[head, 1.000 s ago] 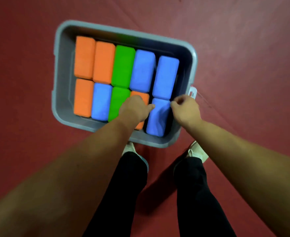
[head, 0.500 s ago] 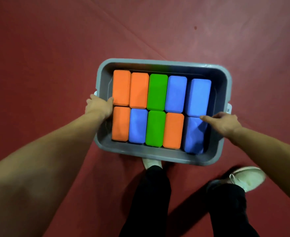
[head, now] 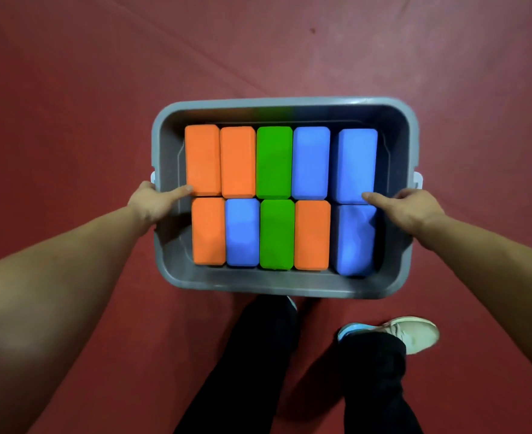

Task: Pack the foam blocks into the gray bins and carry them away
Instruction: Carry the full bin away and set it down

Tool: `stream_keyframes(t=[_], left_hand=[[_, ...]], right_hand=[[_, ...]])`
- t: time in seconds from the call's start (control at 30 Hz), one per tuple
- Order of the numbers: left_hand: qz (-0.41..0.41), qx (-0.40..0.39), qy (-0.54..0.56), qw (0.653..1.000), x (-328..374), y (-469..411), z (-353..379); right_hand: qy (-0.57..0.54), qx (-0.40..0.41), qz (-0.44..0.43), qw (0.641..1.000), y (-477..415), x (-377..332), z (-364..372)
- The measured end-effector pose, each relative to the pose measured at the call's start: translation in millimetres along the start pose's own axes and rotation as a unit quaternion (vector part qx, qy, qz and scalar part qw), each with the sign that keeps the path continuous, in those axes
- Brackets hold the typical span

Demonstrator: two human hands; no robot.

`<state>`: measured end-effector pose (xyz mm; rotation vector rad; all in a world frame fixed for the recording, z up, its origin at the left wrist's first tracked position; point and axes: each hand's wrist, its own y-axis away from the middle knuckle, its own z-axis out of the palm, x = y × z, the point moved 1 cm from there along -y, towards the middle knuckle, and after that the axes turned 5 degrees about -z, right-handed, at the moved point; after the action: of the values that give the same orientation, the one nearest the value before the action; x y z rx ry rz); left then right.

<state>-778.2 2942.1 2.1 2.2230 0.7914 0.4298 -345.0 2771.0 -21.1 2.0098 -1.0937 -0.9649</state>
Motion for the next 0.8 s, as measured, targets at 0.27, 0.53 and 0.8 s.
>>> stream_keyframes(t=[0.27, 0.53, 0.8], left_hand=[[0.113, -0.034, -0.092, 0.989, 95.5, 165.5, 59.7], [0.277, -0.084, -0.166, 0.943, 251.3, 482.3, 130.2], [0.439, -0.147, -0.169, 0.87, 369.1, 749.5, 247.1]], right_hand=[[-0.032, 0.033, 0.084, 0.995, 79.1, 148.5, -123.6], [-0.133, 0.116, 0.244, 0.954, 316.2, 346.0, -309.3], [-0.316, 0.306, 0.382, 0.813, 458.6, 490.1, -408.4]])
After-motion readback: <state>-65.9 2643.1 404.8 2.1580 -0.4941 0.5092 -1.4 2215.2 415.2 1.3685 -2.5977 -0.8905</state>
